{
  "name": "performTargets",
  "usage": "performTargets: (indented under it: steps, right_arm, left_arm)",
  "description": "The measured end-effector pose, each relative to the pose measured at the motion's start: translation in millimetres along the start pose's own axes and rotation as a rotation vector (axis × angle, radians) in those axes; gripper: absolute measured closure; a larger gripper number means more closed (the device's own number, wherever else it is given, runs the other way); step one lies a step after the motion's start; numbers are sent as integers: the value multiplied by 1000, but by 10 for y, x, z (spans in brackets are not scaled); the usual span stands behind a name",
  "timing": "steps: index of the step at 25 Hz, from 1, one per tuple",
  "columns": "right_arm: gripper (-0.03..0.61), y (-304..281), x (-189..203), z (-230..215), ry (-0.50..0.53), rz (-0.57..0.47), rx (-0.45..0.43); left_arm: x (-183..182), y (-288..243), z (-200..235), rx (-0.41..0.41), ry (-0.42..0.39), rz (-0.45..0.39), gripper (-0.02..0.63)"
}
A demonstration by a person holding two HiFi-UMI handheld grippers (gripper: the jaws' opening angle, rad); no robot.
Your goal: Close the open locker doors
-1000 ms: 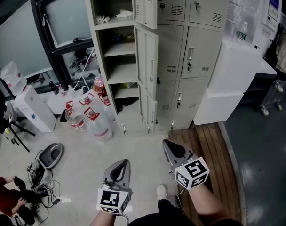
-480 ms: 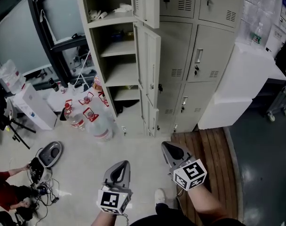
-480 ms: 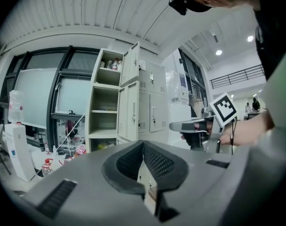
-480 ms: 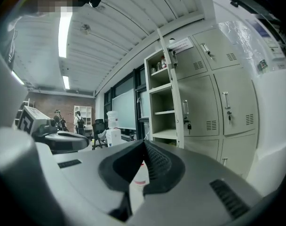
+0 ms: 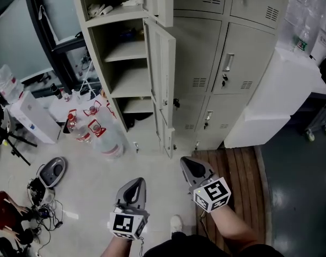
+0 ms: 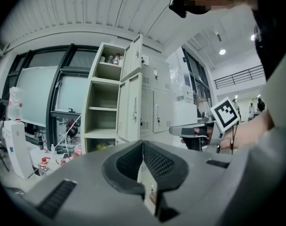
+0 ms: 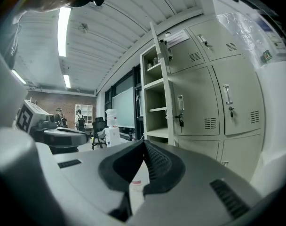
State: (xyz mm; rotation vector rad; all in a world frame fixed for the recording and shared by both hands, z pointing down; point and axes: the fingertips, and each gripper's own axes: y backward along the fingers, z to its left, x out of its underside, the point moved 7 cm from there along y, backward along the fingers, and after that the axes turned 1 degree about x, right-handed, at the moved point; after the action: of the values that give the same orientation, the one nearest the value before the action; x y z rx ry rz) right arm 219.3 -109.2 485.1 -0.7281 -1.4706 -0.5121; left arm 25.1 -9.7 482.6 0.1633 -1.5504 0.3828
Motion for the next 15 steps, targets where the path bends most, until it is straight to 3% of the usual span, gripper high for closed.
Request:
performTargets:
  steps: [4, 6, 15]
  right_arm:
    - [580, -99, 74, -222, -11, 3, -6]
    - [523, -141, 124, -335, -29, 11, -11]
    - [486, -499, 420, -647, -41, 58, -19]
  left_arm:
    - [35, -236, -21, -2, 9, 8, 609]
    - [36, -337, -44, -8, 11, 15, 609]
    - [10, -611, 18, -48, 16, 21, 609]
